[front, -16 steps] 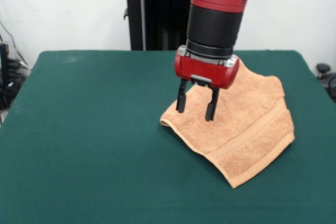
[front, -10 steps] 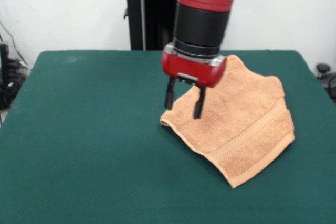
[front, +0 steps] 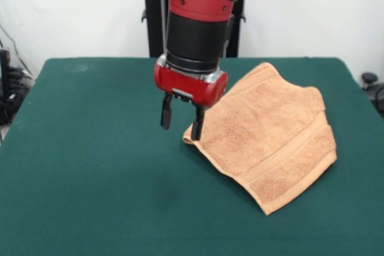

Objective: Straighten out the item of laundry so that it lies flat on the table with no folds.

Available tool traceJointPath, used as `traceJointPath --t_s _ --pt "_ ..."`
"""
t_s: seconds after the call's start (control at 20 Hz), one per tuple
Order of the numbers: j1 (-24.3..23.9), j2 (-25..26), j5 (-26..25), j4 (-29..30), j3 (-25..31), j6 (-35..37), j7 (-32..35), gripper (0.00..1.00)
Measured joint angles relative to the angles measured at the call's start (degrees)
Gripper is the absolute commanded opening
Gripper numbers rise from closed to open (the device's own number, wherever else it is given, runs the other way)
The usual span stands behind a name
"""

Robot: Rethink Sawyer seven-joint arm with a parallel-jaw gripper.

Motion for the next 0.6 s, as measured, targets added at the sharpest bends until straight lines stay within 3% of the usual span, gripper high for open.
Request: traceJointPath --t_s 0.6 --pt "1.82 5.89 -1.98 -1.69 0.0 -0.95 0.0 1.0"
